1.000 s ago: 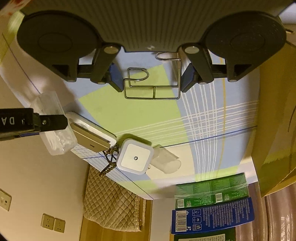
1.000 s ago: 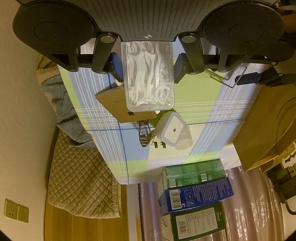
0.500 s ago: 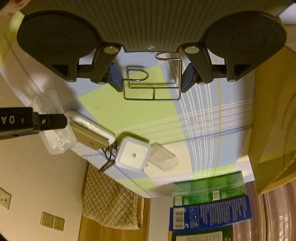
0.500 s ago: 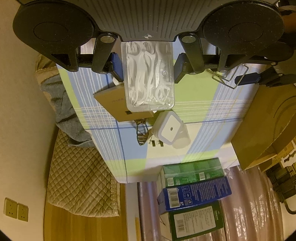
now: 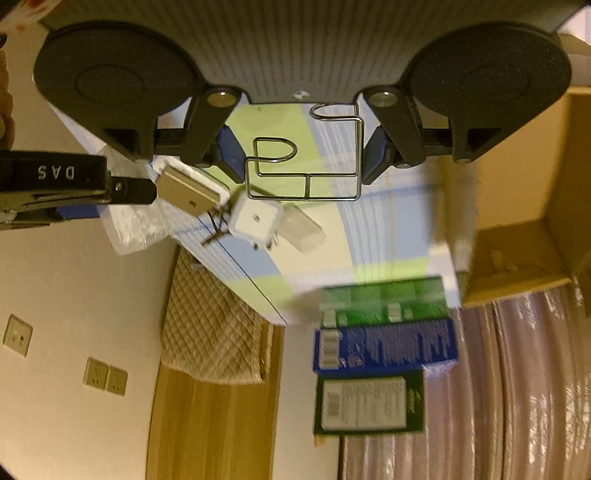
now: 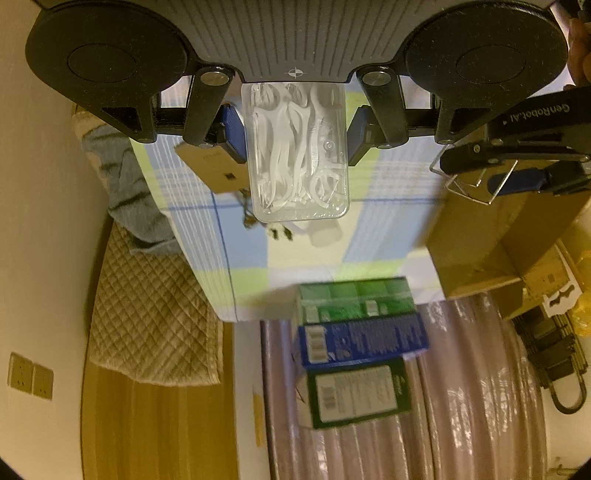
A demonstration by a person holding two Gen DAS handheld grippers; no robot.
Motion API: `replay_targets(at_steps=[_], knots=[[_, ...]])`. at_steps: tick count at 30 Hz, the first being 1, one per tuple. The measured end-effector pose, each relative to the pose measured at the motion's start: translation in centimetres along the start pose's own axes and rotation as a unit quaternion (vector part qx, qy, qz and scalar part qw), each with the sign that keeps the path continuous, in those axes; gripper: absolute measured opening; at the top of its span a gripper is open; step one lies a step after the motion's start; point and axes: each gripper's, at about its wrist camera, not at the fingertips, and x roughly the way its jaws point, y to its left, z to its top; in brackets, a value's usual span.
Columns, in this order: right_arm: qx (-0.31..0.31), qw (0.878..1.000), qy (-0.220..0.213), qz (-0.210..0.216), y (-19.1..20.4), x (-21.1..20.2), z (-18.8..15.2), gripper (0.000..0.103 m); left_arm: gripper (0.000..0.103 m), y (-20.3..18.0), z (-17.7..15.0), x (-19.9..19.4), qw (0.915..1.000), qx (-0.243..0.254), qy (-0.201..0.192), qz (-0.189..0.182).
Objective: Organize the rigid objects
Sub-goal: 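Carry the wire rack to the box and open the left tool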
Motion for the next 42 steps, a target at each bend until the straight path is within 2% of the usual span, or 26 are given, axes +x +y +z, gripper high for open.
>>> replay_targets(at_steps=[12,22,29,34,42], knots=[[-0.026,0.998,-0.027,0.056,8.1,-3.3,2.1,0.053,0.062,6.1,1.9,-7.7,0.9982,-0.015,-0.027,0.052],[-0.050,0.991,-0.022,0.125,15.4,-2.0,3.5,0.053,0.062,15.1,1.9,-11.8,0.9918,-0.046,-0.027,0.116],[-0.055,0.983,0.001,0.173,19.2,1.3,4.8,0.053,0.062,19.7,1.3,-11.4,0.9888,-0.063,-0.013,0.135],[-0.058,0.981,0.016,0.184,21.2,3.8,5.0,0.053,0.062,21.3,0.7,-9.7,0.9899,-0.068,0.002,0.124],[-0.059,0.980,0.035,0.185,22.1,6.3,4.4,0.053,0.062,22.7,-0.2,-7.2,0.9907,-0.070,0.020,0.115]])
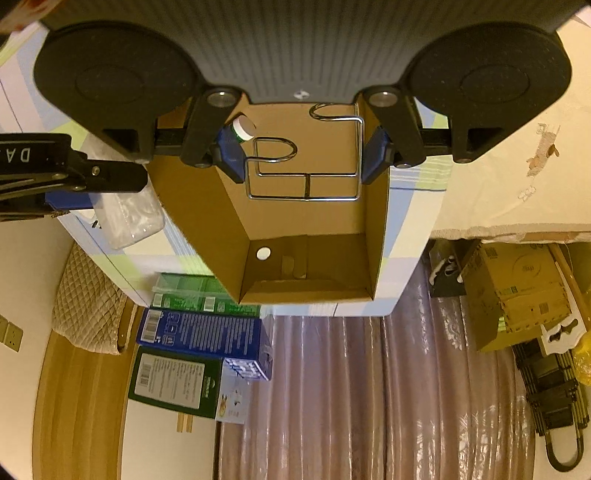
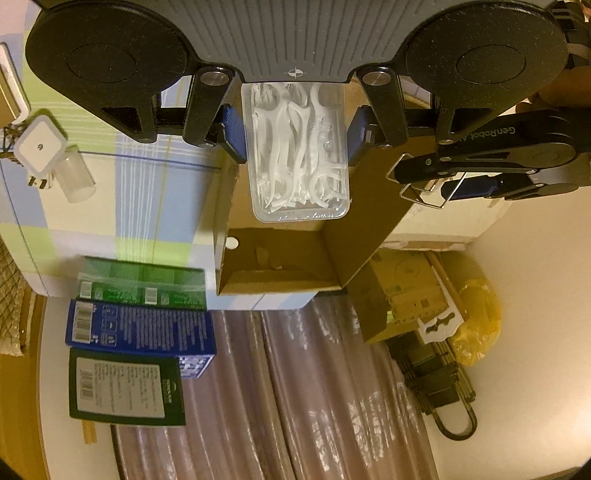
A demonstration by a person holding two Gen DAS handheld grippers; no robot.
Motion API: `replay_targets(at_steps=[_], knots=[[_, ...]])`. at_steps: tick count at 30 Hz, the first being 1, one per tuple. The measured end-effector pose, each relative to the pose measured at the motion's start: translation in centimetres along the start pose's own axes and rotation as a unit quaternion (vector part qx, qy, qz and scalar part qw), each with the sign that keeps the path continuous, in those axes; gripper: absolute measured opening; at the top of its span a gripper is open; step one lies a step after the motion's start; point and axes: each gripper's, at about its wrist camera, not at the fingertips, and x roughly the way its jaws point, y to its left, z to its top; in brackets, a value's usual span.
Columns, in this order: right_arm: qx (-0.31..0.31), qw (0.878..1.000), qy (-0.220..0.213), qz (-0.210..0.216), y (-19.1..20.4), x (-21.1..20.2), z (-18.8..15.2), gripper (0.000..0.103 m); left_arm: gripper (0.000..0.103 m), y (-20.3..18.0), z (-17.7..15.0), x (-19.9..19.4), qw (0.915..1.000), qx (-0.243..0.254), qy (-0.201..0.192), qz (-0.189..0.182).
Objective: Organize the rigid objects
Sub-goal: 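Carry the wire rack to the box and open the left tool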
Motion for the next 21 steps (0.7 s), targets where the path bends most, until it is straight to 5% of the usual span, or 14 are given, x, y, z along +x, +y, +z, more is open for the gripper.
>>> replay_targets(at_steps=[21], knots=[[0.007,1.000,0.006,-0.006,0.2,1.1,-0.3,0.053,0.063,0.8,0.0,0.7,0.9999,-0.007,-0.007,0.005]])
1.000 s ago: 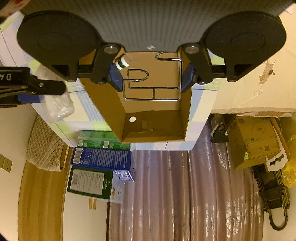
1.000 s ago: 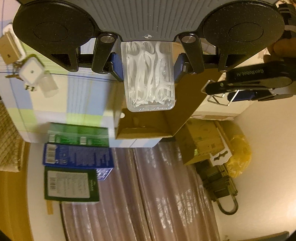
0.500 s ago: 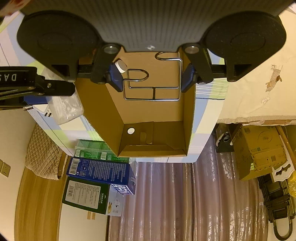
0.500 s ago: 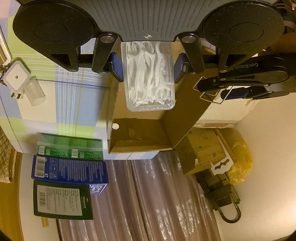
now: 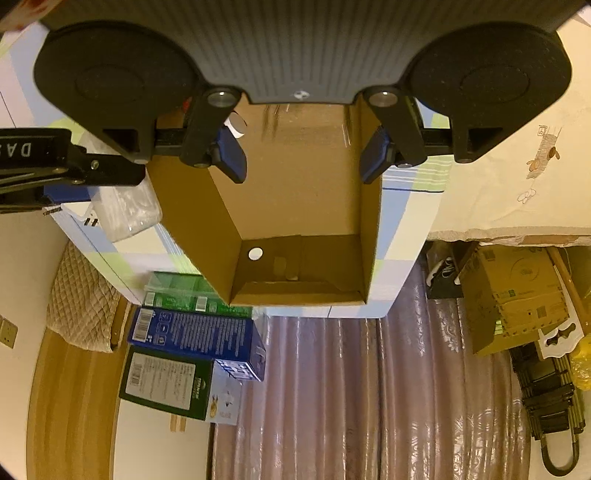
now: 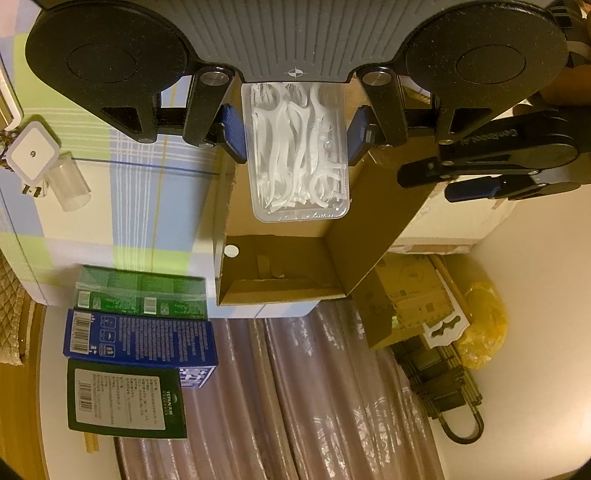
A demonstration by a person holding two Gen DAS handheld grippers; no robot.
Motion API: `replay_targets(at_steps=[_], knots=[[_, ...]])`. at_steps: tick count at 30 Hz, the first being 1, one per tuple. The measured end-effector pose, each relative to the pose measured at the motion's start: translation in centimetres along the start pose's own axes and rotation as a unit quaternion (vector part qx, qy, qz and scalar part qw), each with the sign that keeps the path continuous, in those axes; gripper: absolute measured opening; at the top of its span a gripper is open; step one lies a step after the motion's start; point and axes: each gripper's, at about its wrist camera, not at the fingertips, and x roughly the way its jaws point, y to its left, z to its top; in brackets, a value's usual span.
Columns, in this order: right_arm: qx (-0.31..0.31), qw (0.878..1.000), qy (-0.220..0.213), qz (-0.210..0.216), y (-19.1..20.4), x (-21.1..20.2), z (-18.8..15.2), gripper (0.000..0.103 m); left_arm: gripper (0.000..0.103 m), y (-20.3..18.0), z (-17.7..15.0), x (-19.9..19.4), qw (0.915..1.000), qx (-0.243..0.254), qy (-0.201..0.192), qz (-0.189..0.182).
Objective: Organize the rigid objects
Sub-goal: 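Carry the wire rack to the box and open the left tool, then lower the floss pick box into the cardboard box and open the right tool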
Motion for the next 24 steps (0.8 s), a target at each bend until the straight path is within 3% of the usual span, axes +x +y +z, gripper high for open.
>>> replay_targets(at_steps=[24], knots=[[0.005,1.000,0.007,0.015,1.4,1.6,0.1,0.053,0.063,1.8,-0.3,-1.7,0.9996,-0.020,-0.008,0.015]])
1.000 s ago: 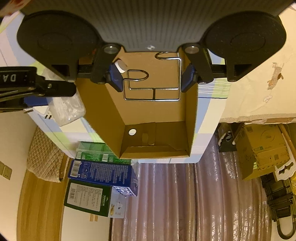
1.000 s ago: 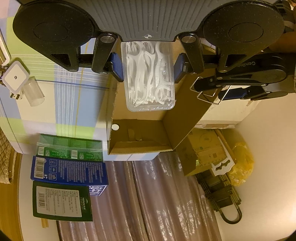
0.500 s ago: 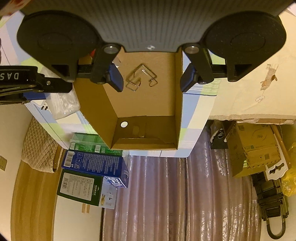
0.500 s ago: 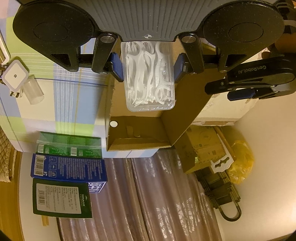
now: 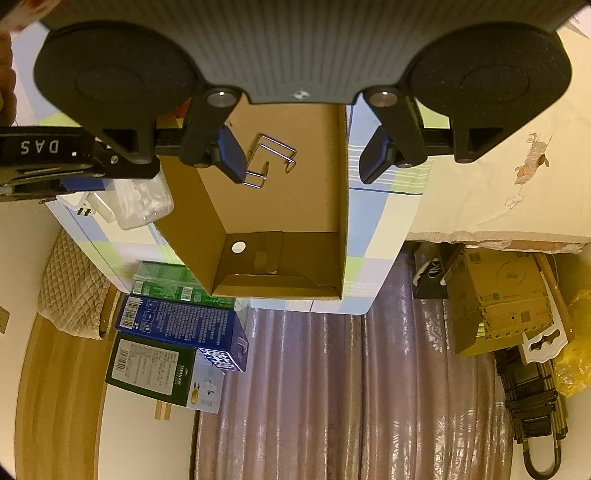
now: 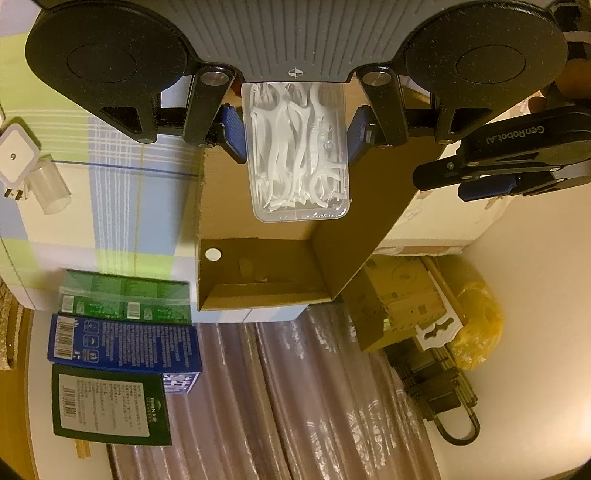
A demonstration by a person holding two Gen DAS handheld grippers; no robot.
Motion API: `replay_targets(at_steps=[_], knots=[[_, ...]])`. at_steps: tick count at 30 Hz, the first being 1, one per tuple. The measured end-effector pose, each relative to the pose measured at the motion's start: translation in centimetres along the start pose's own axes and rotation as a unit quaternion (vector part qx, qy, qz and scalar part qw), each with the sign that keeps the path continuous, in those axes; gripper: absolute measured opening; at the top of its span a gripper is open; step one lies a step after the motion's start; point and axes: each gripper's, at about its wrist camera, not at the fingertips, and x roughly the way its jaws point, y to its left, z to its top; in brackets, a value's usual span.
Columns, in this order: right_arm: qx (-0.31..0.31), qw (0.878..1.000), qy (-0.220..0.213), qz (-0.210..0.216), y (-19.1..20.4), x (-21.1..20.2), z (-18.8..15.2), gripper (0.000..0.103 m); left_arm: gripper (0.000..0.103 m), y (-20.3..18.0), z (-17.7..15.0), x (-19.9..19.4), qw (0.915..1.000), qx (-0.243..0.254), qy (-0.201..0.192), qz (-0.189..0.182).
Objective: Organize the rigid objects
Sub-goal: 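Lower the floss pick box into the cardboard box and open the right tool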
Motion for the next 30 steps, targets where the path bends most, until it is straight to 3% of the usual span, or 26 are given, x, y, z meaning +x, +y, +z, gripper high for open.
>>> replay_targets(at_steps=[21,30], knots=[[0.012,1.000,0.024,0.016,0.4,2.9,-1.0,0.053,0.063,0.6,-0.5,0.1,0.9999,-0.011,-0.001,0.000],[0.040,0.999,-0.015,0.021,-1.1,-0.1,-0.7,0.058,0.063,0.2,-0.5,-0.8,0.9999,-0.012,-0.005,0.001]])
